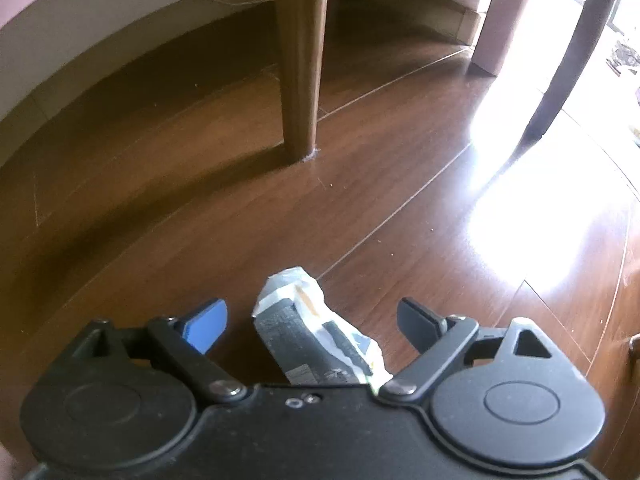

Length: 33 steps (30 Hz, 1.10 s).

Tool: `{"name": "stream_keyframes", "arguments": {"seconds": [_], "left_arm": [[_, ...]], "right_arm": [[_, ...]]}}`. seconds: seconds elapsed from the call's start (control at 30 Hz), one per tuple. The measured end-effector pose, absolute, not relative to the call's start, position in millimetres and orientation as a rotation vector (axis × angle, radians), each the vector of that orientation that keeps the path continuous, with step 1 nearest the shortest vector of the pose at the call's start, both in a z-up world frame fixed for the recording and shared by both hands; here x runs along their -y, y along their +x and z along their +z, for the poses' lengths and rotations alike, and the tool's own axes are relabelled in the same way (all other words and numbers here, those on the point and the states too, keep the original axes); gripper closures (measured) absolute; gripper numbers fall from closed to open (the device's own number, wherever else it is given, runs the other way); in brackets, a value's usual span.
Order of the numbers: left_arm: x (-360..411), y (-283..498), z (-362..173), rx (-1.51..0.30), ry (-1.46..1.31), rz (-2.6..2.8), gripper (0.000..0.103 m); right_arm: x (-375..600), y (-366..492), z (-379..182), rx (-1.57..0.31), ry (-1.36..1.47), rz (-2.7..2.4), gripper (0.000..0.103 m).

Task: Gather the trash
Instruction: 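Grasp the white snack packet with right tool while left grasps the latte sachet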

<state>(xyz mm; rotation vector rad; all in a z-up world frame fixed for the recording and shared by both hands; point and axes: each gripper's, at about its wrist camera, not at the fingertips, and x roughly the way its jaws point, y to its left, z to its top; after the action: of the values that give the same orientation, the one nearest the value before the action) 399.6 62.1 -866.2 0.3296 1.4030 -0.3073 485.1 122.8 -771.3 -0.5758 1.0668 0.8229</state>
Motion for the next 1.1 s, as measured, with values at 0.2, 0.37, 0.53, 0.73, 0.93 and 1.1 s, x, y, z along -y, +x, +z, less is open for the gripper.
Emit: {"name": "stream_keyframes", "arguments": {"seconds": [0.2,0.37,0.53,0.73,0.93,1.1], "left_arm": [[-67,416,-874,-1.454,0.309,-0.410,0.011],[-64,416,-878,-1.469,0.292,-0.420,0.011],[-62,411,-876,-1.480,0.240,-0.361,0.019],[-62,399,-864,-1.472,0.149,-0.270,0.066],[-64,379,-864,-1.527,0.018,-0.163,0.074],[-84,355,-859,-1.574,-0.200,-0.020,0.074]], "right_arm": [[-119,499,-788,-1.113,-0.555,0.791,0.022],[-119,497,-793,-1.159,-0.556,0.821,0.045],[-117,496,-797,-1.191,-0.543,0.826,0.085],[-103,488,-789,-1.176,-0.456,0.849,0.101],[-85,469,-775,-1.140,-0.424,0.864,0.102],[-58,441,-763,-1.164,-0.370,0.889,0.103]]}}
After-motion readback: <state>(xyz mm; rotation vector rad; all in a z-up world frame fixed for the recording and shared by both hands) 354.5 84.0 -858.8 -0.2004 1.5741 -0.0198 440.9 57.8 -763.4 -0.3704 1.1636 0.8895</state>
